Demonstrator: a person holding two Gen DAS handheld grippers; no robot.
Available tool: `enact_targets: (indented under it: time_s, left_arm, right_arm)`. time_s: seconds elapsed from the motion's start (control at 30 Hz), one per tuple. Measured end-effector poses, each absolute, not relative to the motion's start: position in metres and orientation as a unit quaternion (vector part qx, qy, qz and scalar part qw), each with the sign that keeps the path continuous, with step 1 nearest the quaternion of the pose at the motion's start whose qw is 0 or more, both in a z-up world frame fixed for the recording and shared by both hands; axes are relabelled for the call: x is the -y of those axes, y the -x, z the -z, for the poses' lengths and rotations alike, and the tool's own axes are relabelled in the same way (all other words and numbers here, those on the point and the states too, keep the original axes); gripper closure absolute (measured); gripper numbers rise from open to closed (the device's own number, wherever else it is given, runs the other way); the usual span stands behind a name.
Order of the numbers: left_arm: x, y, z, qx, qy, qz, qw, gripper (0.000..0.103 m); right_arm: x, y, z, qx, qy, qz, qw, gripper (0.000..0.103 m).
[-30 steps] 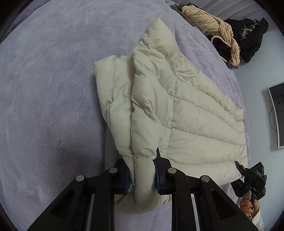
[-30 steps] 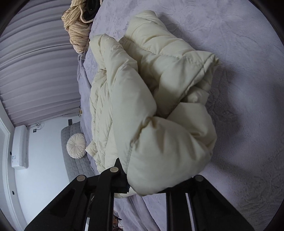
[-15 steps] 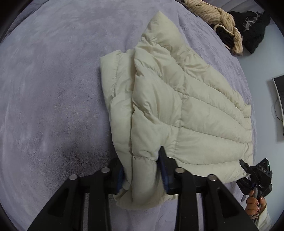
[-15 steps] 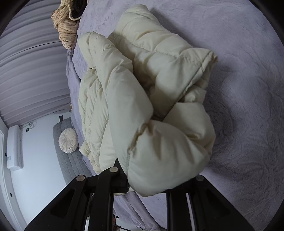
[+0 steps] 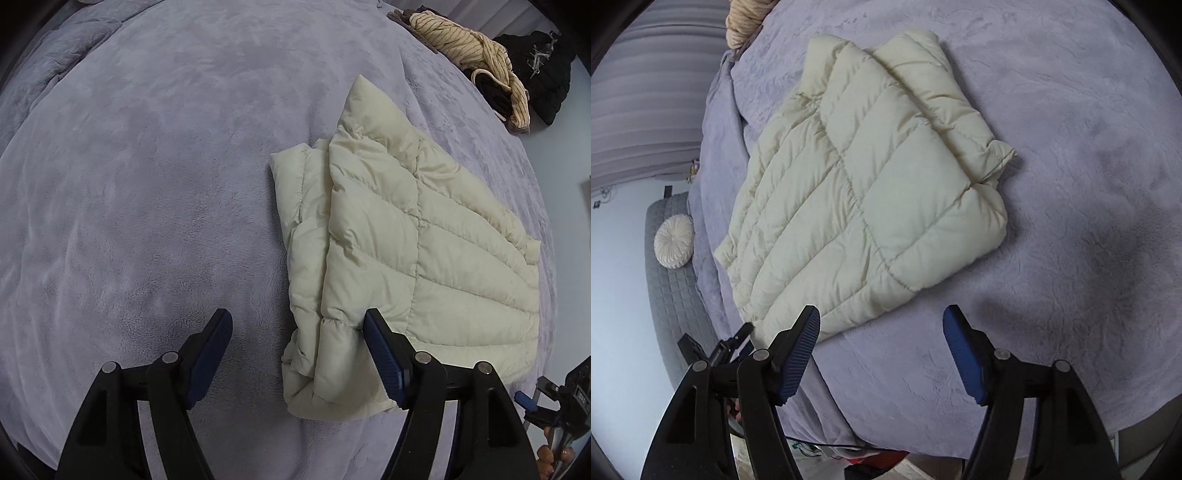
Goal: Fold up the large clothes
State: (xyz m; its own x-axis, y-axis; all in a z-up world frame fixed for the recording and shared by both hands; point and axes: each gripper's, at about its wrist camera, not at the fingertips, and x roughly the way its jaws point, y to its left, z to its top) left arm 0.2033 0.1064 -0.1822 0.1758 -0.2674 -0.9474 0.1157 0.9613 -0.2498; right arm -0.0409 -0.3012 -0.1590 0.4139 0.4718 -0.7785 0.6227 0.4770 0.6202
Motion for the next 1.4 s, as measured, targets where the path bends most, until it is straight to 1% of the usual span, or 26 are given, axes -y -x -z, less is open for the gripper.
enact_targets:
  time_s: [0.17, 0.2, 0.23, 0.27, 0.37, 0.47, 0.5, 0.7, 0.9, 1.0, 1.07, 1.1, 1.13, 1.17, 1.23, 1.27, 1.4]
  left_arm:
    - [-0.1, -0.204, 0.179, -0.623, 0.039, 0.123, 0.772, 0.029]
    - [-0.099, -0.204, 0.179, -0.622, 0.038, 0.122, 0.772, 0.029]
    - [-0.1, -0.204, 0.178, -0.622, 0.036, 0.12, 0.773, 0.024]
    - [-0.1, -0.204, 0.177, -0.621, 0.035, 0.119, 0.774, 0.021]
    - [-0.101, -0.205, 0.174, -0.614, 0.031, 0.118, 0.779, 0.021]
    - [-0.105, -0.207, 0.174, -0.618, 0.032, 0.115, 0.777, 0.021]
    - [-0.105, -0.207, 0.174, -0.619, 0.031, 0.113, 0.777, 0.021]
    - [-0.122, -0.21, 0.177, -0.616, 0.034, 0.11, 0.779, 0.021]
    - [-0.133, -0.222, 0.184, -0.622, 0.058, 0.145, 0.767, 0.021]
    - [-0.138, -0.231, 0.192, -0.627, 0.078, 0.164, 0.758, 0.021]
    - [-0.141, -0.238, 0.196, -0.63, 0.092, 0.173, 0.752, 0.021]
    - [-0.143, -0.241, 0.198, -0.629, 0.101, 0.179, 0.749, 0.021]
    - [-0.144, -0.244, 0.2, -0.629, 0.109, 0.186, 0.747, 0.021]
    - [-0.145, -0.247, 0.2, -0.629, 0.116, 0.19, 0.745, 0.021]
    - [-0.148, -0.253, 0.202, -0.629, 0.132, 0.201, 0.739, 0.021]
    - [-0.149, -0.255, 0.203, -0.629, 0.137, 0.207, 0.736, 0.021]
    - [-0.149, -0.258, 0.206, -0.63, 0.162, 0.228, 0.725, 0.021]
  right_arm:
    - [0.274, 0.031, 0.124, -0.548, -0.44, 0.019, 0.711, 0.03]
    - [0.269, 0.025, 0.118, -0.548, -0.428, 0.015, 0.719, 0.024]
    - [0.265, 0.023, 0.115, -0.548, -0.418, 0.013, 0.725, 0.021]
    - [0.261, 0.02, 0.112, -0.546, -0.409, 0.01, 0.731, 0.02]
    - [0.249, 0.007, 0.107, -0.55, -0.389, 0.005, 0.739, 0.018]
    - [0.238, -0.005, 0.109, -0.555, -0.372, 0.011, 0.744, 0.003]
    - [0.235, -0.009, 0.11, -0.554, -0.37, 0.012, 0.745, 0.0]
    - [0.217, -0.018, 0.11, -0.548, -0.346, 0.013, 0.762, 0.0]
    - [0.208, -0.032, 0.115, -0.579, -0.305, 0.035, 0.755, 0.0]
    - [0.206, -0.041, 0.114, -0.575, -0.303, 0.037, 0.759, 0.0]
    - [0.202, -0.048, 0.112, -0.568, -0.294, 0.038, 0.768, 0.003]
    - [0.2, -0.052, 0.111, -0.566, -0.288, 0.035, 0.771, 0.007]
    - [0.197, -0.056, 0.11, -0.566, -0.283, 0.032, 0.774, 0.021]
    - [0.195, -0.059, 0.11, -0.567, -0.278, 0.03, 0.775, 0.031]
    - [0.193, -0.067, 0.114, -0.575, -0.268, 0.032, 0.772, 0.076]
    - [0.193, -0.072, 0.118, -0.577, -0.271, 0.027, 0.77, 0.082]
    - [0.191, -0.088, 0.13, -0.568, -0.266, 0.017, 0.779, 0.084]
